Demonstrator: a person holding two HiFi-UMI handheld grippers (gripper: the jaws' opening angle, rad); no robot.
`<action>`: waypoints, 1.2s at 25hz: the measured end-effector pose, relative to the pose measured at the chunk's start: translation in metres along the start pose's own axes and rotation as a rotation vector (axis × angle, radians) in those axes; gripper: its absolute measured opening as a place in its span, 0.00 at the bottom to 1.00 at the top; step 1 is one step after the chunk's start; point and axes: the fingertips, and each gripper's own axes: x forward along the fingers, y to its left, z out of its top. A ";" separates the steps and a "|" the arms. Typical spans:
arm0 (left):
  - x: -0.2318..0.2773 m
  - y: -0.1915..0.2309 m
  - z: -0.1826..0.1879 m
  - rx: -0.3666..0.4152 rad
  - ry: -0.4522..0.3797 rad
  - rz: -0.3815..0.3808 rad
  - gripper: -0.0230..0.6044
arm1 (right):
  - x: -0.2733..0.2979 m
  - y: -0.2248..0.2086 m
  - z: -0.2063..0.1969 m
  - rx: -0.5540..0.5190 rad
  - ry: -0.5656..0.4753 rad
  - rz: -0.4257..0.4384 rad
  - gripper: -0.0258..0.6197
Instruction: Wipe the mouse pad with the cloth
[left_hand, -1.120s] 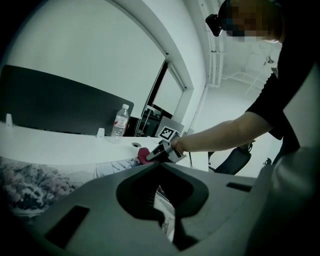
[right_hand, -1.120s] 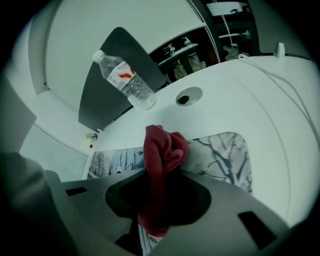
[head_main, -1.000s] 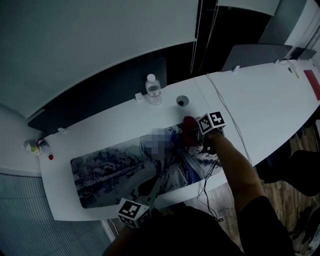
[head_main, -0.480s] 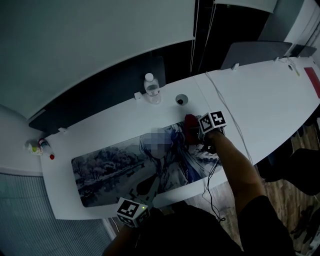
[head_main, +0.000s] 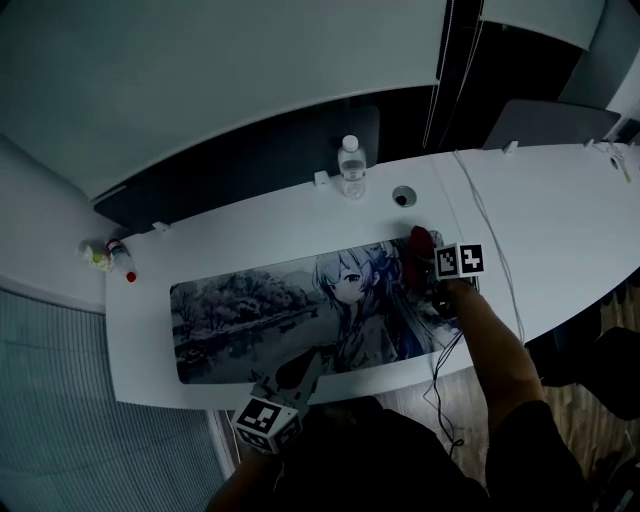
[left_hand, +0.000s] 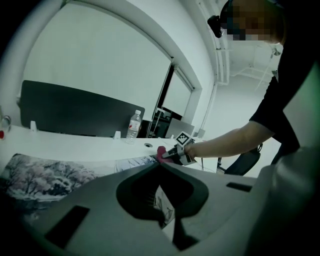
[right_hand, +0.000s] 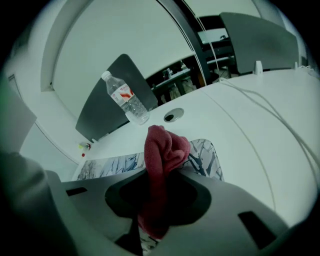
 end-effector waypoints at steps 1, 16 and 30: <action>-0.007 0.002 -0.001 -0.005 -0.004 0.012 0.04 | -0.003 0.002 -0.003 -0.005 -0.037 -0.005 0.21; -0.114 0.002 -0.036 -0.028 -0.075 0.030 0.05 | -0.093 0.139 -0.107 -0.034 -0.315 0.103 0.21; -0.266 -0.050 -0.095 0.005 -0.128 -0.045 0.04 | -0.207 0.352 -0.255 -0.192 -0.474 0.282 0.21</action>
